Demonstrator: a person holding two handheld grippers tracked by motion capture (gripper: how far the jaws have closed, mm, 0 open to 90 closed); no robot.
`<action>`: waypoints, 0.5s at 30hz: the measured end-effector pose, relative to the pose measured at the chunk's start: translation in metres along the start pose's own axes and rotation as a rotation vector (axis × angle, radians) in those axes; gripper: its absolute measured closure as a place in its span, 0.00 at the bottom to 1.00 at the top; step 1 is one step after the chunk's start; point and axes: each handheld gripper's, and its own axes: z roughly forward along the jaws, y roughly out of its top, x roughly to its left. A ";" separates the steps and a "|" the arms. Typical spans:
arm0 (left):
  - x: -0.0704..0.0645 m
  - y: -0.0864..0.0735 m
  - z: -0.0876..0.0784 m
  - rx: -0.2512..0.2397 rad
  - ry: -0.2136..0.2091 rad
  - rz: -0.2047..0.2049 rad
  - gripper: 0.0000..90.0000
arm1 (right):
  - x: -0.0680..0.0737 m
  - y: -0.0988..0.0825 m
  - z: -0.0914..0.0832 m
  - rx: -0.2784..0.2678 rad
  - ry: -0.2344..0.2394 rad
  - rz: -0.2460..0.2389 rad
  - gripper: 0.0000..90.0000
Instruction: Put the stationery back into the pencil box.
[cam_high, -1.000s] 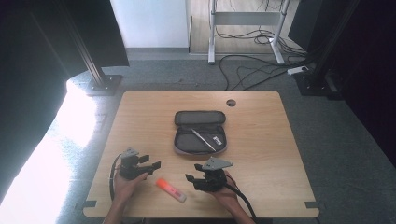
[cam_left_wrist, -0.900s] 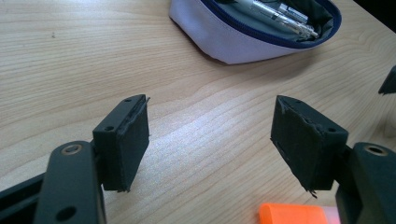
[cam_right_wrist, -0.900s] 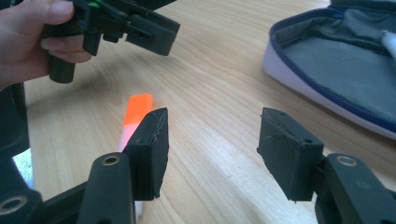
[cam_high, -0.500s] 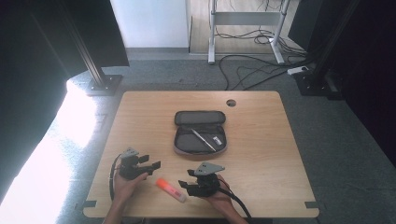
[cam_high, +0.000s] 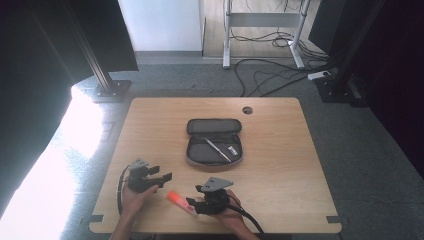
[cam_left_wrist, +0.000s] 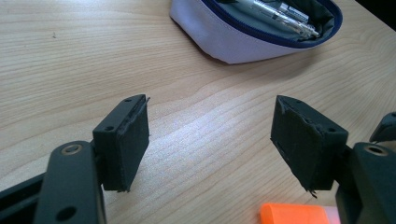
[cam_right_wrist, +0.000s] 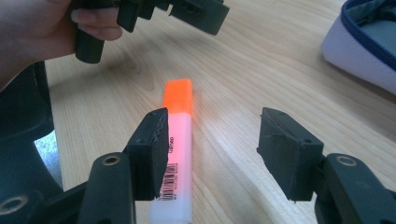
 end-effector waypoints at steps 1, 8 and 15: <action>0.000 0.000 0.000 0.000 0.000 0.001 0.32 | 0.001 0.000 0.001 0.004 0.001 -0.006 0.47; 0.000 0.000 0.000 0.001 0.000 0.001 0.32 | 0.010 -0.002 0.010 0.027 0.020 -0.017 0.47; 0.000 0.000 0.000 -0.001 0.000 0.001 0.32 | 0.016 -0.003 0.017 0.045 0.029 -0.028 0.48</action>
